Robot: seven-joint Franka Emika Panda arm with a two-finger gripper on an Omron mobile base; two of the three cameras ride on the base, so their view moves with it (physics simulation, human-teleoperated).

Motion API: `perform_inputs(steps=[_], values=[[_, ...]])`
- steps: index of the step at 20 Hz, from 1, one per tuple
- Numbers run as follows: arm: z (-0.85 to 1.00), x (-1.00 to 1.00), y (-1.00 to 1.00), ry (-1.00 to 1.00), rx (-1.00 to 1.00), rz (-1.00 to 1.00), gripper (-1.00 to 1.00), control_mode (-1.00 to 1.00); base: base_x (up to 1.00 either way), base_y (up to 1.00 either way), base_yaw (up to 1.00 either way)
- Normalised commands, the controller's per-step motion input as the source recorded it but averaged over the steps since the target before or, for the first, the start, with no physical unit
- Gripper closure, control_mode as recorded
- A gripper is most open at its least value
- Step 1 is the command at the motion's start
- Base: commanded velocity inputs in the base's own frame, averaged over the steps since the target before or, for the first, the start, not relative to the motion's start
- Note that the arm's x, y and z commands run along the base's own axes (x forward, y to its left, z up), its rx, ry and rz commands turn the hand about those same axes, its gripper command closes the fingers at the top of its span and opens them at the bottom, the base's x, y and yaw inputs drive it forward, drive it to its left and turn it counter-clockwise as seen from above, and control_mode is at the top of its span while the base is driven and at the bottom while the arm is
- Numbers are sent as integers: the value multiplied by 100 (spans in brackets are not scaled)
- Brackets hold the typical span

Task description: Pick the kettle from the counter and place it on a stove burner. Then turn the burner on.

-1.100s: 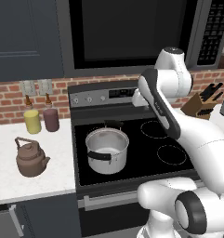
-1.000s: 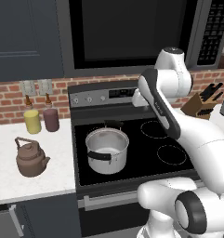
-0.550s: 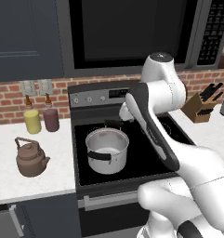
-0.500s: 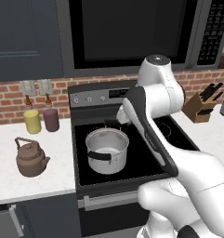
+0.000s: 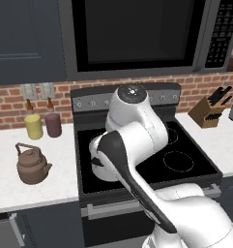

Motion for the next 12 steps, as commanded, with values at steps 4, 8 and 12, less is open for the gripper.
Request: perform_inputs(steps=[4,8,12], values=[[0,-10,100,-6,0,17,-100,-100,0,0,0],[0,0,100,-10,0,9,-100,-100,0,0,0],[0,17,100,-6,0,0,-100,-100,0,0,0]])
